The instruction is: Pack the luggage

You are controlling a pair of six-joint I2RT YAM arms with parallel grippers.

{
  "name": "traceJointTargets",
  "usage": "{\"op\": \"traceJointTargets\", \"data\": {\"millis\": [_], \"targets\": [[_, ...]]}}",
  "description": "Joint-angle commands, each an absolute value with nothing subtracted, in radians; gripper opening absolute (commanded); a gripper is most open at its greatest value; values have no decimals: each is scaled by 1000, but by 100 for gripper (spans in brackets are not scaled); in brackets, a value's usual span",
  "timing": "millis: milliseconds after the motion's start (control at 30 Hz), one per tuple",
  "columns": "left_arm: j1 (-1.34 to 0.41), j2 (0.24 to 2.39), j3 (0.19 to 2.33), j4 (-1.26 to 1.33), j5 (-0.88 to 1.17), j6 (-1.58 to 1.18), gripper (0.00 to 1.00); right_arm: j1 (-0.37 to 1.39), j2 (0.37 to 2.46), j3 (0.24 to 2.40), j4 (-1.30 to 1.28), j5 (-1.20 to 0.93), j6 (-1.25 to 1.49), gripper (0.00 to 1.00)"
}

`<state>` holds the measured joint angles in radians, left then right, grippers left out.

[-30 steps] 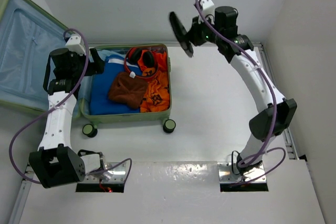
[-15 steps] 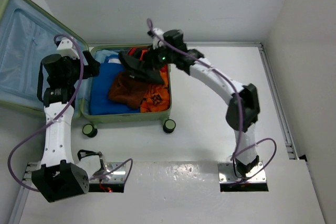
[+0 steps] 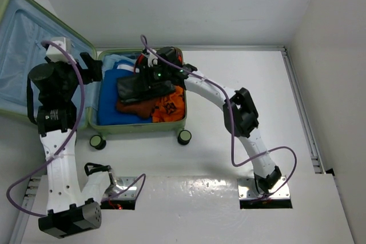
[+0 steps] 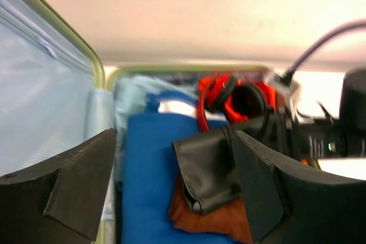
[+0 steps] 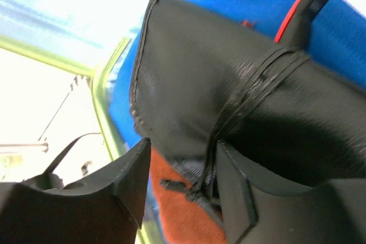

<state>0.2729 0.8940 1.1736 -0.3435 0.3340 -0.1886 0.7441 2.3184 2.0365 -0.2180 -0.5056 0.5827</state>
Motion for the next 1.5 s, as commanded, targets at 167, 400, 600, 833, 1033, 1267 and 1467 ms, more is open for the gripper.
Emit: {"op": "traceJointTargets", "data": {"millis": [167, 400, 600, 833, 1033, 1267, 1467], "targets": [[290, 1040, 1538, -414, -131, -61, 85, 712, 2050, 1956, -181, -592, 583, 54], [428, 1301, 1821, -440, -394, 454, 80, 640, 1869, 1913, -278, -572, 465, 55], [615, 1468, 1964, -501, -281, 476, 74, 540, 1781, 1823, -319, -542, 440, 55], [684, 1528, 2033, -511, -103, 485, 44, 491, 1750, 1763, -339, -519, 419, 55], [669, 1327, 1848, -421, 384, 472, 13, 477, 1732, 1720, -359, -506, 388, 55], [341, 1203, 1714, -92, 857, -239, 48, 378, 1746, 1672, -376, -508, 457, 55], [-272, 1389, 1958, 223, 761, -659, 79, 302, 1792, 1666, -408, -514, 492, 55]]}}
